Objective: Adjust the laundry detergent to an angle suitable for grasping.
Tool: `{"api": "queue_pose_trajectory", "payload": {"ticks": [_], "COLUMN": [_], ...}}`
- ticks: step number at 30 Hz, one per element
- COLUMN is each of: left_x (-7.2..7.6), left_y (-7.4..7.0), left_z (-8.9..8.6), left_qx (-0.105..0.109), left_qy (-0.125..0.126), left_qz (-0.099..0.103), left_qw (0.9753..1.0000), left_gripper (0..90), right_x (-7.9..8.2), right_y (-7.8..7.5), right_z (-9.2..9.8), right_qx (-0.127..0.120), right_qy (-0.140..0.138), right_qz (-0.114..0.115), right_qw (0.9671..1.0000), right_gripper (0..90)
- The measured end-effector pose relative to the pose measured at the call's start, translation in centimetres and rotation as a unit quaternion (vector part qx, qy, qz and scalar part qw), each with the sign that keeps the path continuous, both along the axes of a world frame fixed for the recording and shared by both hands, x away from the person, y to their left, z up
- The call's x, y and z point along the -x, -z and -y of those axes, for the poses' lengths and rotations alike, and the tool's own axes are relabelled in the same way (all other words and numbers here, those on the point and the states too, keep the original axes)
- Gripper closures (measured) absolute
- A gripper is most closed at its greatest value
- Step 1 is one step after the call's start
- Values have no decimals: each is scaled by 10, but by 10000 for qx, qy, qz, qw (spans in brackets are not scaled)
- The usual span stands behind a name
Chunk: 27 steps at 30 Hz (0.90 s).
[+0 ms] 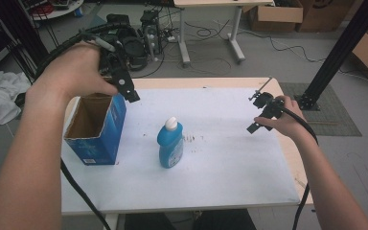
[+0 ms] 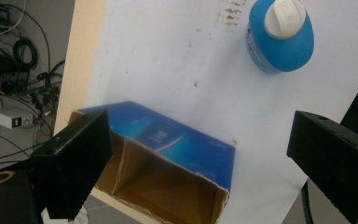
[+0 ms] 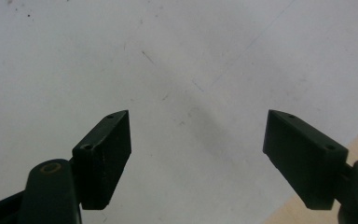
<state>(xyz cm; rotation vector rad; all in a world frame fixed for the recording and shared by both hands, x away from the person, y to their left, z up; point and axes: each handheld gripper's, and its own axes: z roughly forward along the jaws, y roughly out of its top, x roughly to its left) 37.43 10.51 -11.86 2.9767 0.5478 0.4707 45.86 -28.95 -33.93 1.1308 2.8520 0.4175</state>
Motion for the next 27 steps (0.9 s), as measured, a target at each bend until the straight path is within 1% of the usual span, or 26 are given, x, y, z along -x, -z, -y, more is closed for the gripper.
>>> {"api": "queue_pose_trajectory", "payload": {"ticks": [2,5,9,12,19,27], "left_x": [1,2,2,2,3,4], "left_y": [0,0,2,3,2,3], "left_z": [0,-1,-3,-3,1,3], "left_qx": [51,61,-7,-36,12,-1], "left_qy": [-4,7,-65,-57,-40,-50], "left_qz": [-17,-15,-12,-43,-32,-43], "left_qw": [10000,10000,10000,10000,10000,10000], "left_gripper": [74,75,75,76,76,76], "right_x": [0,0,0,0,1,1], "right_y": [0,0,1,1,1,2], "right_z": [-1,-2,-2,-2,0,1], "right_qx": [17,19,18,14,0,-5], "right_qy": [3,-15,1,-23,4,13], "right_qz": [2,-4,-4,3,11,2], "right_qw": [10000,10000,10000,10000,10000,10000], "right_gripper": [234,237,237,237,237,237]}}
